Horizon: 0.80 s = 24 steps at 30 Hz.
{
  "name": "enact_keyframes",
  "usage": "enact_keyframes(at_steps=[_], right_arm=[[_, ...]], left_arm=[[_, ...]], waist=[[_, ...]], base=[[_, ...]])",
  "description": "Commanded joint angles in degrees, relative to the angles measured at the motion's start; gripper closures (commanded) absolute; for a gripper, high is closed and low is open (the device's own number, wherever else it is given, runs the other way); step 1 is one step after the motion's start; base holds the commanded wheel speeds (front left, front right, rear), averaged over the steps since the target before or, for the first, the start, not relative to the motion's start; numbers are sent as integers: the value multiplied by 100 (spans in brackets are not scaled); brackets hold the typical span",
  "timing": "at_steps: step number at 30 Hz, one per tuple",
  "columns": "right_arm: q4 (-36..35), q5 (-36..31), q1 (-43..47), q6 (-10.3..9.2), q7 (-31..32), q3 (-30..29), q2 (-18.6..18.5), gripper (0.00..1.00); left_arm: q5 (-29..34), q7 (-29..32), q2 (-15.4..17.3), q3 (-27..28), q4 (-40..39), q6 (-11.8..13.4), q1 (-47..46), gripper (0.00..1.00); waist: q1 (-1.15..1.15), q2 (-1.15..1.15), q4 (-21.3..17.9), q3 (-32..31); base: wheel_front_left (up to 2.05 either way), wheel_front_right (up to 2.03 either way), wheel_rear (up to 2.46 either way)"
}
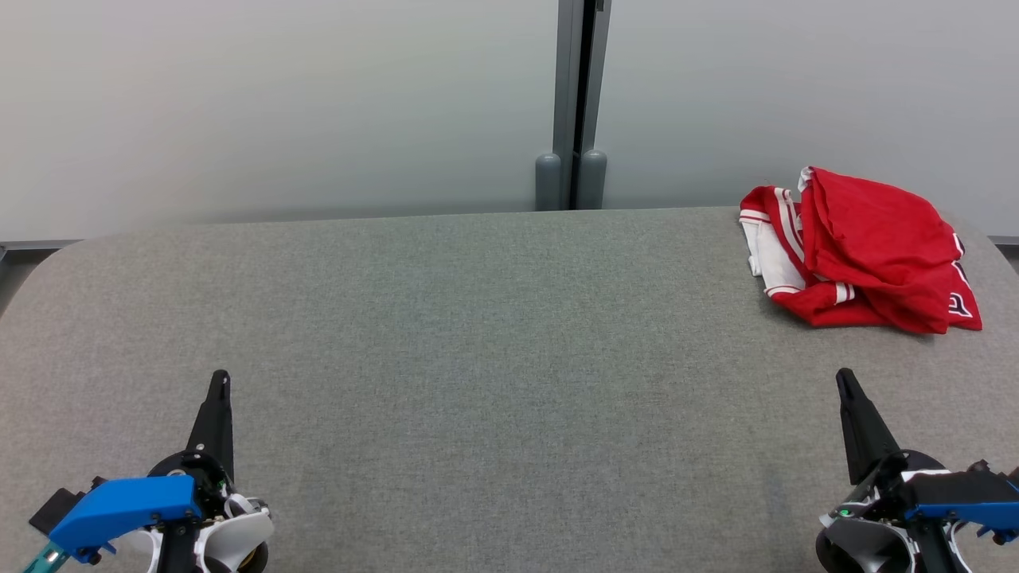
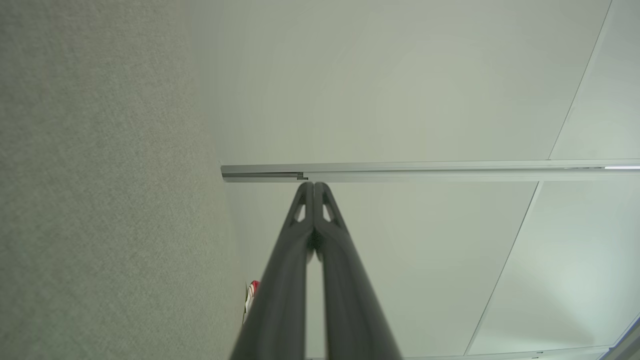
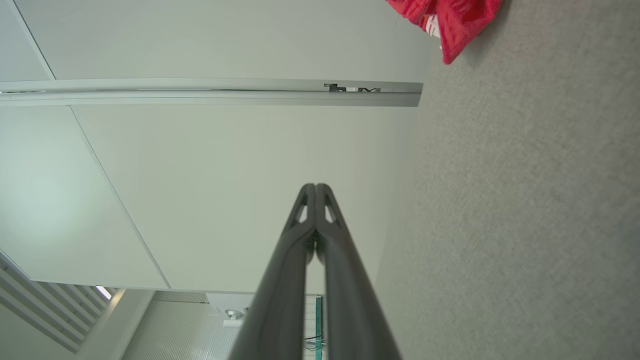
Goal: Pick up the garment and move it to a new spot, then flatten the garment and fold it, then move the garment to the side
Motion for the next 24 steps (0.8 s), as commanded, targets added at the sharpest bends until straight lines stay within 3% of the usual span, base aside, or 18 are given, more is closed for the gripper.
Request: enact_keyframes(at_steps=[1, 24], right_arm=[[-18, 16, -81, 2, 10, -17, -40, 100], [-17, 16, -81, 2, 10, -16, -40, 100]], left_arm=[[-19, 18, -15, 8, -24, -23, -54, 100], [-19, 18, -15, 7, -24, -23, -54, 100]], waist=[[0, -1, 0, 0], [0, -1, 0, 0]], base=[[0, 0, 0], [0, 0, 0]])
